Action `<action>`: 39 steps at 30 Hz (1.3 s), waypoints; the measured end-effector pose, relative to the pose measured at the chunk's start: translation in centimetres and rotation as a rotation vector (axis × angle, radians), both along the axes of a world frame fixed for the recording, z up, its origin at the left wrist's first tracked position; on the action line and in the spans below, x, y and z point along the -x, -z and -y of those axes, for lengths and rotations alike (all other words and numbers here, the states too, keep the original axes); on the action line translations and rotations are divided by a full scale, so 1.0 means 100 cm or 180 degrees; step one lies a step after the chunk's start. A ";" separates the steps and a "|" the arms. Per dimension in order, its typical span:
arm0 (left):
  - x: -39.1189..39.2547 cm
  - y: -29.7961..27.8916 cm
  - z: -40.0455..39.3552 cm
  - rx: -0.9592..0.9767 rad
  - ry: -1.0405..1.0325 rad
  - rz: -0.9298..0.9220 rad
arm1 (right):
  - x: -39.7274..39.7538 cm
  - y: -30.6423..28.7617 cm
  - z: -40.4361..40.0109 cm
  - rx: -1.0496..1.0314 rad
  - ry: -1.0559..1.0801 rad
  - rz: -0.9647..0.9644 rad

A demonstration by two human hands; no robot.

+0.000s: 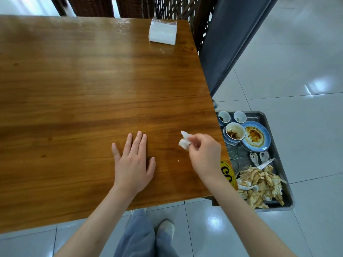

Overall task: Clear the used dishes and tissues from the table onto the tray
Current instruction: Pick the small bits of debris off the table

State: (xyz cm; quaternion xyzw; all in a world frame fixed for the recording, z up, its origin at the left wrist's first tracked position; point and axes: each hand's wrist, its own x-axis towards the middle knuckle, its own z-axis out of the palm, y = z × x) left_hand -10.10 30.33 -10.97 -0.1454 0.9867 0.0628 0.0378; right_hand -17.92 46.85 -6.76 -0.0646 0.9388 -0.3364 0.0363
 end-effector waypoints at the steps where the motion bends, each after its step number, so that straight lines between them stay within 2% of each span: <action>1: 0.000 0.000 0.000 0.0005 0.0002 -0.0007 | 0.010 0.001 0.002 -0.0051 -0.0050 -0.0004; 6: 0.000 0.000 0.000 0.0029 0.0004 -0.0022 | 0.010 0.015 0.011 -0.0542 -0.0686 -0.0029; 11: 0.000 -0.002 0.000 0.0017 0.0021 -0.0013 | -0.028 0.016 0.004 -0.0453 -0.1484 -0.0142; 16: 0.000 -0.002 0.000 -0.0049 0.0019 -0.0022 | -0.035 0.015 -0.015 -0.0429 -0.1870 0.0081; 20: 0.000 -0.001 0.001 -0.0055 0.0000 -0.0013 | -0.031 0.011 -0.022 -0.0248 -0.1649 0.0316; 23: 0.001 0.000 0.001 -0.0026 -0.0003 -0.0003 | -0.032 0.009 -0.018 -0.0225 -0.1360 0.0001; 28: 0.001 0.001 0.001 -0.0025 0.0000 0.0008 | -0.042 0.010 -0.014 -0.0906 -0.1370 -0.0116; 35: -0.002 -0.001 0.003 -0.0218 0.0003 -0.0111 | -0.057 0.011 -0.042 -0.0829 -0.1622 -0.0677; 39: -0.009 0.002 0.017 -0.0228 -0.0120 -0.0144 | -0.043 0.009 -0.061 -0.0536 -0.1011 -0.0465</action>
